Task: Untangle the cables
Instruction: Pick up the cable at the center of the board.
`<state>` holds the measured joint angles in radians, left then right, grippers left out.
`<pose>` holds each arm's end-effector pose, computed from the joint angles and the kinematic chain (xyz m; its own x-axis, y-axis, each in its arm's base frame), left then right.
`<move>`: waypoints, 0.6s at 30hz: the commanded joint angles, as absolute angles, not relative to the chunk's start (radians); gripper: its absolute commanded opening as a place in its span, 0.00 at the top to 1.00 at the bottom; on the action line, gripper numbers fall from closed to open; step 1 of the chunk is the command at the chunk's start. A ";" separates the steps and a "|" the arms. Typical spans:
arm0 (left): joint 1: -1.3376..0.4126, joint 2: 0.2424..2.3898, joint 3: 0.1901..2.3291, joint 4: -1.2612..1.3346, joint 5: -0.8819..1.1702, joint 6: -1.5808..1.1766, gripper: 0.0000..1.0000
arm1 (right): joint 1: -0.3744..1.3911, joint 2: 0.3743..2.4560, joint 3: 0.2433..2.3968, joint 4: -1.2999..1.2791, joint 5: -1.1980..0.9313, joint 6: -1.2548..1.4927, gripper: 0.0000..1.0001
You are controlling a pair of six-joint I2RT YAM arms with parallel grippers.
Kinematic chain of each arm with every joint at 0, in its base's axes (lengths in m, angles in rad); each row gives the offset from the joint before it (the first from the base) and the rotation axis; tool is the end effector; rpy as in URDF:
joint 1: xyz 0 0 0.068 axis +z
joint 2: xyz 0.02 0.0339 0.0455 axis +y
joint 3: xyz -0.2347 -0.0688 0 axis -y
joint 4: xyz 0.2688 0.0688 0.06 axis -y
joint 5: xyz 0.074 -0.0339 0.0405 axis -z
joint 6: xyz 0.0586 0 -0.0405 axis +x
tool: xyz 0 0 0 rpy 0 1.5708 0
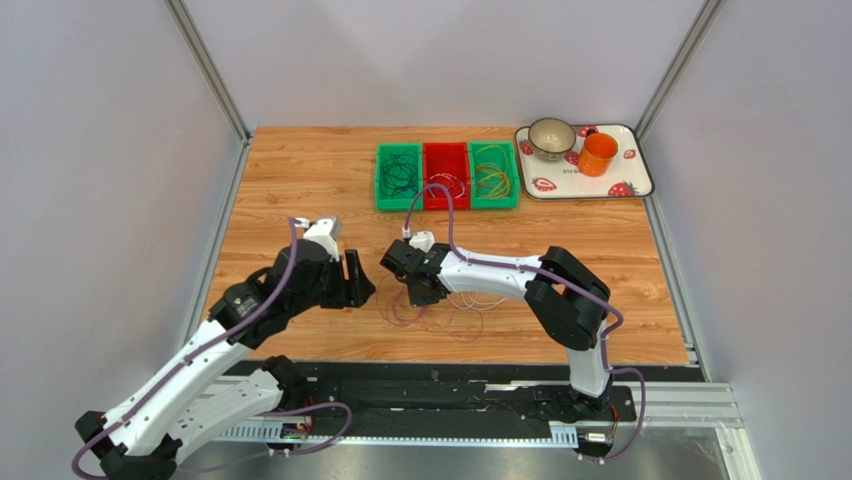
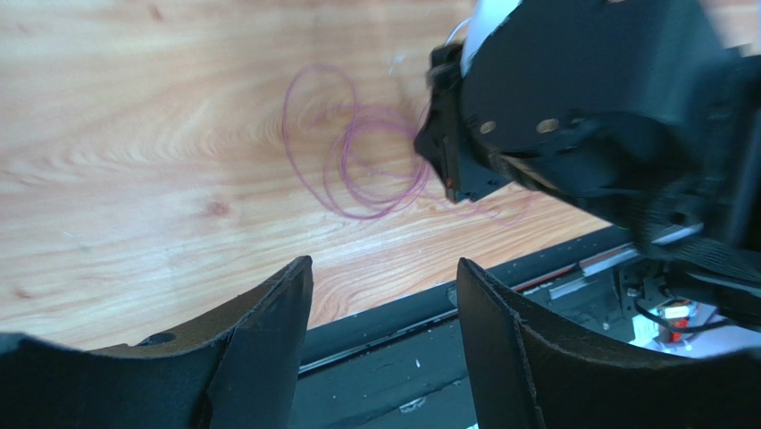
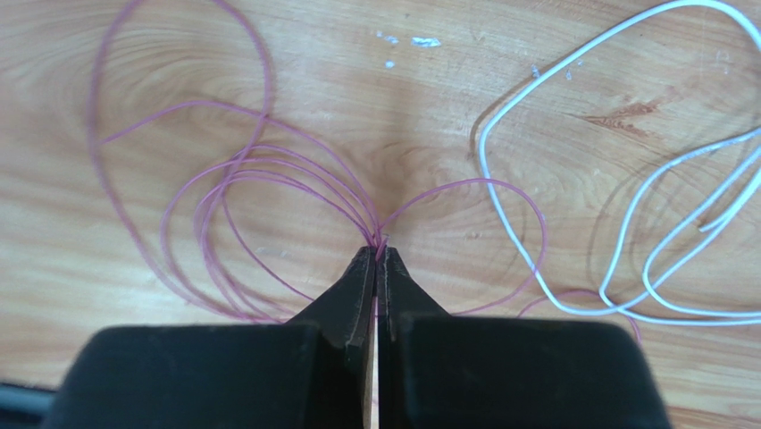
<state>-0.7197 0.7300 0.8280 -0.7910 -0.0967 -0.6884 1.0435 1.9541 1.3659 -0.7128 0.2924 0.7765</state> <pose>0.1606 -0.1332 0.2715 -0.7523 -0.1814 -0.6333 0.1583 0.8834 -0.4411 0.2156 0.3366 0.1065 -0.8988 -0.2100 -0.3848 -0.2228 0.9748 -0.0114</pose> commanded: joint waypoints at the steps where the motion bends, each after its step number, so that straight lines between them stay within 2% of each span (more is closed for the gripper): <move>1: -0.723 0.747 1.064 -1.016 -0.173 -0.566 0.30 | 1.031 1.813 1.423 -0.696 0.250 0.729 1.00; 5: -0.723 0.761 1.118 -1.060 -0.360 -0.494 0.29 | 1.019 1.756 1.479 -0.719 0.245 0.706 1.00; 8: -0.723 0.741 1.074 -1.016 -0.426 -0.477 0.29 | 1.009 1.732 1.534 -0.742 0.244 0.687 1.00; 18: -0.712 0.687 1.051 -0.980 -0.423 -0.476 0.29 | 0.948 1.700 1.690 -0.782 0.296 0.621 1.00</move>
<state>-0.7174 0.7166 1.0504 -0.9916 -0.3920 -0.5045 0.9813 1.7432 1.6146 -0.7670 0.2562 0.6712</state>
